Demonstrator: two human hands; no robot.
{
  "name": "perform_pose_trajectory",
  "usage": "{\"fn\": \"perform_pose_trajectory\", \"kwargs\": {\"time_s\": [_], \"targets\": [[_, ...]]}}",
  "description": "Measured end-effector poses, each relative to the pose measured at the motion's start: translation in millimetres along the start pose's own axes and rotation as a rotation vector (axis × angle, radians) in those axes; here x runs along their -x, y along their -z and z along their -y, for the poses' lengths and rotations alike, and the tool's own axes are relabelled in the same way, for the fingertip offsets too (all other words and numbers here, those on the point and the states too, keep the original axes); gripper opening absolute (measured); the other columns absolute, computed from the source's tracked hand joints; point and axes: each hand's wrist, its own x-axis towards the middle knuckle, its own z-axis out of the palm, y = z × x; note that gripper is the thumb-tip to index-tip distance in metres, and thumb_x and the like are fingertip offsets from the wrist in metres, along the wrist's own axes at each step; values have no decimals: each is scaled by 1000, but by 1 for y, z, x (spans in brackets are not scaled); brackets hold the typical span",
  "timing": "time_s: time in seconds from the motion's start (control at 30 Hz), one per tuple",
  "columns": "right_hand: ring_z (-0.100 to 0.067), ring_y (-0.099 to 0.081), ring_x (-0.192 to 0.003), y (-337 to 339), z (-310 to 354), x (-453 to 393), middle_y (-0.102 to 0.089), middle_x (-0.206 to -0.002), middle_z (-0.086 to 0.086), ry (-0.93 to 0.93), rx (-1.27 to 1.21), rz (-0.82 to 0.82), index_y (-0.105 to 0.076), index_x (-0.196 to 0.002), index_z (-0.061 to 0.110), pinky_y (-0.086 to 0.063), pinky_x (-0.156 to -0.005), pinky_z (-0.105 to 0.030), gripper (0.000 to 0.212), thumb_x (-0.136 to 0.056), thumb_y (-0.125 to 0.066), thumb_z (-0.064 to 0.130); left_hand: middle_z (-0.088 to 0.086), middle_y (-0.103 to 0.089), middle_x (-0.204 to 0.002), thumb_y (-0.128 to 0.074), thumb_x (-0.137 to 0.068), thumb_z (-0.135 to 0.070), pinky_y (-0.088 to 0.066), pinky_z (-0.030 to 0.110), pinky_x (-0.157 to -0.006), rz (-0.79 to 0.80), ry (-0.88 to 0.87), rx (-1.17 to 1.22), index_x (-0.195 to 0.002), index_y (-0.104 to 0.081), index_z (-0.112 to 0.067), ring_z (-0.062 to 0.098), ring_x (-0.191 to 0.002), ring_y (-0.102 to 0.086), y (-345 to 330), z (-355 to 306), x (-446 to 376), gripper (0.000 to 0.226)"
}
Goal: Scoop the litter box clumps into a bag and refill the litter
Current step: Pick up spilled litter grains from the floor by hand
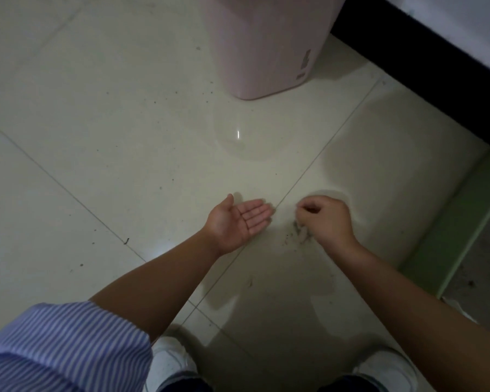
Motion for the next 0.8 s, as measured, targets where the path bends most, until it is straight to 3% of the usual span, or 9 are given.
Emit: {"fn": "perform_pose_trajectory", "kwargs": {"time_s": [0.13,0.27,0.3,0.37,0.4,0.47,0.57,0.7,0.8], "targets": [[19,-54,-53,-14,18,18,-64,-81,2,152,30,216,-72,-97,0,-38,-59,3,17,-83,-63,0,13,-72,-73,-15,-101,-33,-52,27,-81,41,59,-122,-94,-62,4,19,-69,-70,1,7,0,61],[-8,-56,-75,1,6,17,-72,-93,-14,128,165,85,-72,-93,-1,-34,-62,0,16,-86,-60,4,11,-69,-80,-23,-101,-24,-43,27,-91,-16,31,-158,-98,-59,8,20,-93,-64,-1,7,-3,49],[-13,-57,-80,6,-2,14,-72,-94,-14,102,193,42,-72,-92,-1,-35,-63,-1,16,-86,-59,5,12,-69,-75,-25,-101,-24,-49,22,-82,-28,26,-187,-94,-62,8,18,-85,-68,0,6,-5,50],[-23,-62,-89,15,-18,11,-70,-98,-17,67,292,8,-71,-92,-3,-39,-70,-12,17,-87,-58,7,8,-65,-52,-29,-101,-25,-53,16,-49,-60,37,-239,-59,-68,-1,13,-49,-66,3,4,-7,62],[-30,-61,-93,19,-25,10,-69,-98,-20,69,361,20,-69,-92,-6,-40,-77,-22,18,-87,-57,6,4,-60,-43,-32,-100,-26,-46,13,-37,-84,41,-277,-48,-64,-6,10,-36,-59,5,3,-9,64],[-37,-58,-96,24,-37,10,-65,-97,-27,97,463,35,-67,-93,-11,-40,-84,-36,18,-85,-56,1,-4,-45,-33,-34,-99,-27,-27,9,-28,-123,11,-389,-51,-49,-11,6,-25,-40,5,4,-10,53],[-39,-59,-91,27,-47,15,-64,-93,-29,121,523,-2,-67,-90,-13,-46,-79,-35,16,-80,-58,-5,-8,-30,-33,-44,-97,-23,-13,9,-31,-134,-113,-739,-59,-39,-11,8,-30,-24,3,11,-10,40],[-38,-66,-67,26,-63,25,-66,-74,-22,235,594,83,-70,-79,-8,-55,-68,-38,25,-58,-67,6,-1,-51,-60,-63,-85,-10,-32,6,-46,-108,-429,-1327,-84,-69,-1,-1,-46,-46,-9,24,-11,11],[-36,-65,-68,20,-64,25,-66,-77,-19,305,651,180,-69,-86,-4,-49,-70,-28,40,-49,-82,6,6,-48,-57,-61,-87,-15,-30,16,-46,-126,-372,-1342,-74,-66,-4,7,-47,-37,-23,35,-16,18]]}}
